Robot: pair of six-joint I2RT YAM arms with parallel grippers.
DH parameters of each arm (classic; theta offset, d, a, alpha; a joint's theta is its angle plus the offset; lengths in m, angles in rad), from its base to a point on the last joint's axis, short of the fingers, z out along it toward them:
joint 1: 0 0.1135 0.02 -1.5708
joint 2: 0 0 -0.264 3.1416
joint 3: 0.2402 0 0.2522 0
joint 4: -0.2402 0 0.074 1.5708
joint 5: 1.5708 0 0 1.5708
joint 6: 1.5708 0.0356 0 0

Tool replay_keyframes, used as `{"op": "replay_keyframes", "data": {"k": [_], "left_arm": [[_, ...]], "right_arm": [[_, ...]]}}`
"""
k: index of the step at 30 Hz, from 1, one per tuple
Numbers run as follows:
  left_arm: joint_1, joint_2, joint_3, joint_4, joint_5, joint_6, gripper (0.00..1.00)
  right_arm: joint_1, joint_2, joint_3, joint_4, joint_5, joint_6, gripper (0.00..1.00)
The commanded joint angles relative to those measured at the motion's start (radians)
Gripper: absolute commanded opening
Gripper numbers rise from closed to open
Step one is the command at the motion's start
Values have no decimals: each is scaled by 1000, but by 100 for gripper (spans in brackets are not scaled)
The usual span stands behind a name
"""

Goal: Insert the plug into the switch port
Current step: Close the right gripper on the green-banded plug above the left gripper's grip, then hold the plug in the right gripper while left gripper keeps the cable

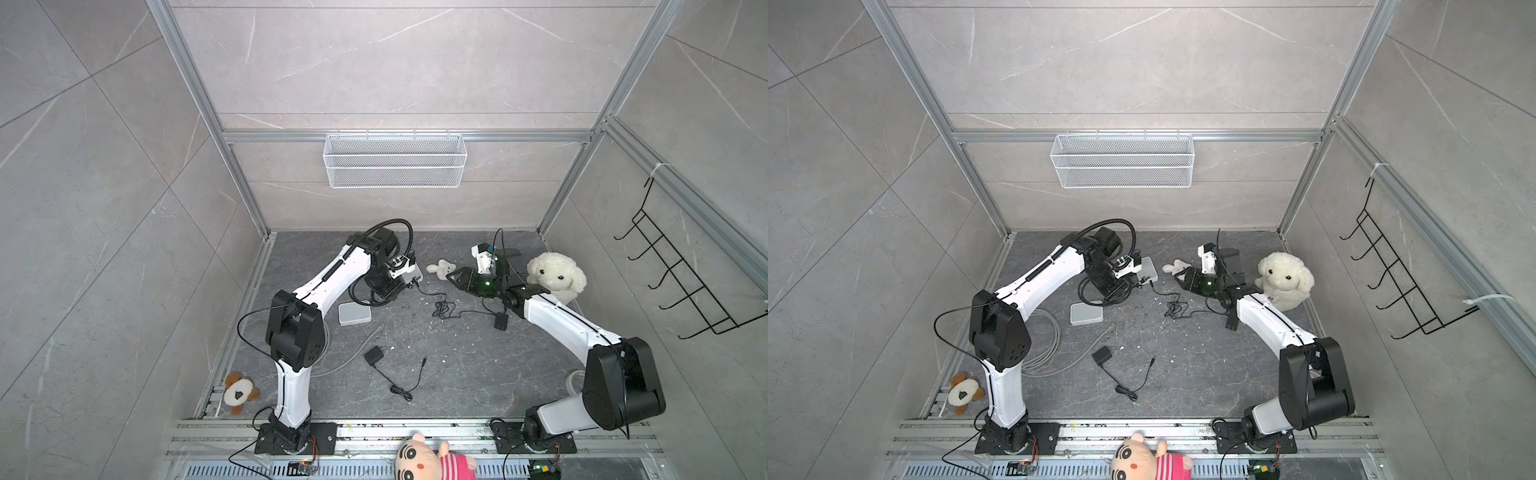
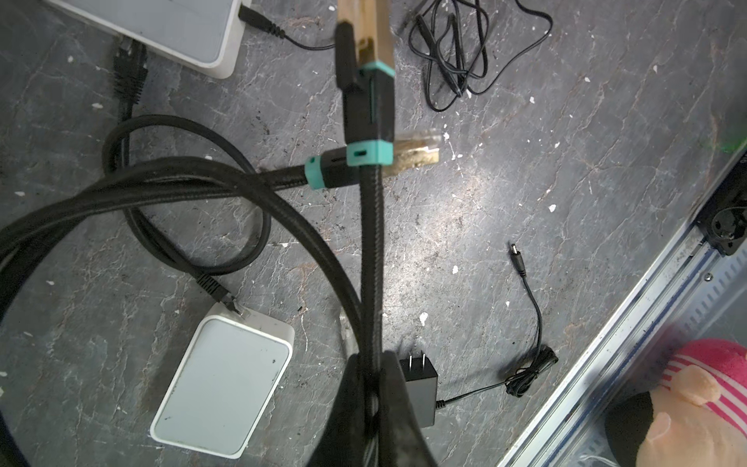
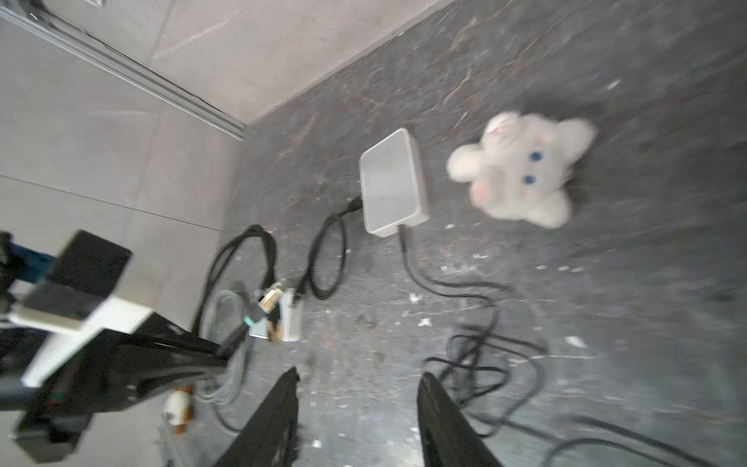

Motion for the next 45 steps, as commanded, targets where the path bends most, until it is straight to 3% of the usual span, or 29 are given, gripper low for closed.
{"op": "replay_keyframes", "data": {"k": [1, 6, 19, 36, 37, 40, 45], "left_arm": [[1, 7, 49, -10, 71, 63, 0], [-1, 4, 39, -2, 97, 57, 0], [-19, -7, 18, 14, 89, 48, 0], [-20, -27, -59, 70, 26, 25, 0], [-17, -31, -68, 86, 20, 12, 1], [-5, -44, -103, 149, 22, -23, 21], [-6, -90, -159, 302, 158, -103, 32]], "right_arm": [[46, 74, -9, 229, -115, 266, 53], [63, 136, -18, 348, -131, 344, 54], [89, 247, 41, 332, -129, 453, 47], [89, 240, 75, 318, -221, 457, 6], [89, 238, 74, 311, -223, 443, 5], [88, 242, 54, 384, -232, 439, 4], [93, 258, 10, 579, -230, 503, 3]]}}
